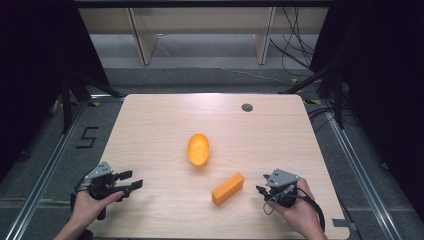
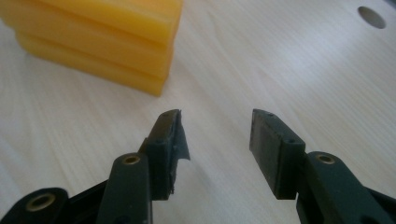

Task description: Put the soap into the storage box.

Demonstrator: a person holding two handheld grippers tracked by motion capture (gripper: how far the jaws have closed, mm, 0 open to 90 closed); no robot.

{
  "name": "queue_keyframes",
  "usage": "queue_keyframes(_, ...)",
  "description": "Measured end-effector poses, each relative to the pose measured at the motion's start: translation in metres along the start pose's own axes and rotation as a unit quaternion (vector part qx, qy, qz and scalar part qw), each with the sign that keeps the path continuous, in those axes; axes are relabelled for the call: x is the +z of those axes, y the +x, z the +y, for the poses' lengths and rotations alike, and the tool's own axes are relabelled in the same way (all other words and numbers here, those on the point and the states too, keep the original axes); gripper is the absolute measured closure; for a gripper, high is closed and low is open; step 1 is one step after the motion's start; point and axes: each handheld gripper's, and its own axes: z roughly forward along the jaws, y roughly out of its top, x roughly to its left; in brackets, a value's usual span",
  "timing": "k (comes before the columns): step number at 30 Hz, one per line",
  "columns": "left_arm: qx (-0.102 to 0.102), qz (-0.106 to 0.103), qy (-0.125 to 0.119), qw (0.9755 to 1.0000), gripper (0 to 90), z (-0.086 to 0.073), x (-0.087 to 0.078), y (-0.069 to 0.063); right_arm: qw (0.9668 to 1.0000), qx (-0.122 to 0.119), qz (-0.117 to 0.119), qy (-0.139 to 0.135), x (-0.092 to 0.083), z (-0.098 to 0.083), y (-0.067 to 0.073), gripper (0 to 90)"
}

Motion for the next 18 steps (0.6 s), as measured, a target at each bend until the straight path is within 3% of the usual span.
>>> queue_keyframes(2, -0.001, 0.006, 0.005, 1.0000, 33.3, -0.001, -0.001, 0.000, 0.9993, -0.029, 0.008, 0.021, -0.003, 0.004, -0.002, 52.6)
queue_keyframes(3, -0.001, 0.006, 0.005, 1.0000, 33.0, -0.001, -0.001, 0.000, 0.9993, -0.029, 0.008, 0.021, -0.003, 0.004, -0.002, 52.6)
queue_keyframes(4, 0.003, 0.000, 0.006, 1.0000, 32.8, -0.001, -0.001, 0.001, 0.9968, -0.060, 0.023, 0.046, -0.007, 0.010, -0.004, 51.9)
queue_keyframes(5, 0.003, 0.000, 0.006, 1.0000, 32.8, -0.001, -0.001, 0.001, 0.9968, -0.060, 0.023, 0.046, -0.007, 0.010, -0.004, 51.9)
queue_keyframes(6, 0.002, -0.001, 0.005, 1.0000, 32.8, -0.002, -0.001, 0.001, 0.9932, -0.082, 0.030, 0.077, -0.010, 0.018, -0.005, 48.6)
queue_keyframes(7, 0.004, 0.001, 0.006, 1.0000, 32.8, -0.002, -0.001, 0.000, 0.9919, -0.092, 0.042, 0.077, -0.008, 0.020, -0.005, 47.4)
queue_keyframes(8, 0.004, 0.002, 0.006, 1.0000, 32.7, -0.001, -0.001, -0.001, 0.9861, -0.112, 0.058, 0.108, -0.010, 0.026, -0.006, 46.4)
queue_keyframes(9, 0.004, 0.002, 0.006, 1.0000, 32.7, -0.001, -0.001, -0.001, 0.9861, -0.112, 0.058, 0.108, -0.010, 0.026, -0.006, 46.4)
queue_keyframes(10, 0.009, 0.002, 0.009, 0.9999, 32.7, -0.001, -0.001, -0.001, 0.9821, -0.137, 0.063, 0.112, -0.009, 0.029, -0.007, 46.3)
queue_keyframes(11, 0.010, -0.002, 0.007, 0.9999, 32.6, -0.001, -0.001, -0.001, 0.9793, -0.138, 0.069, 0.131, -0.010, 0.034, -0.007, 45.8)
queue_keyframes(12, 0.011, -0.006, 0.008, 0.9999, 32.5, -0.001, 0.000, -0.001, 0.9715, -0.163, 0.082, 0.152, -0.008, 0.042, -0.009, 44.9)
queue_keyframes(13, 0.011, -0.007, 0.007, 0.9999, 32.5, -0.001, 0.000, -0.002, 0.9715, -0.163, 0.082, 0.152, -0.008, 0.042, -0.009, 44.9)
queue_keyframes(14, 0.011, -0.008, 0.008, 0.9999, 32.5, -0.002, 0.001, -0.002, 0.9619, -0.193, 0.101, 0.166, -0.005, 0.051, -0.012, 42.5)
queue_keyframes(15, 0.015, -0.007, 0.011, 0.9998, 32.4, -0.002, 0.000, -0.002, 0.9586, -0.200, 0.101, 0.175, -0.004, 0.054, -0.012, 42.4)
queue_keyframes(16, 0.015, -0.007, 0.011, 0.9998, 32.4, -0.002, 0.000, -0.002, 0.9586, -0.200, 0.101, 0.175, -0.004, 0.054, -0.012, 42.4)
queue_keyframes(17, 0.017, -0.007, 0.013, 0.9997, 32.3, -0.002, 0.000, -0.002, 0.9522, -0.212, 0.100, 0.196, -0.001, 0.062, -0.012, 41.5)
queue_keyframes(18, 0.019, -0.009, 0.013, 0.9997, 32.3, -0.002, 0.001, -0.002, 0.9522, -0.212, 0.100, 0.196, -0.001, 0.062, -0.012, 41.5)
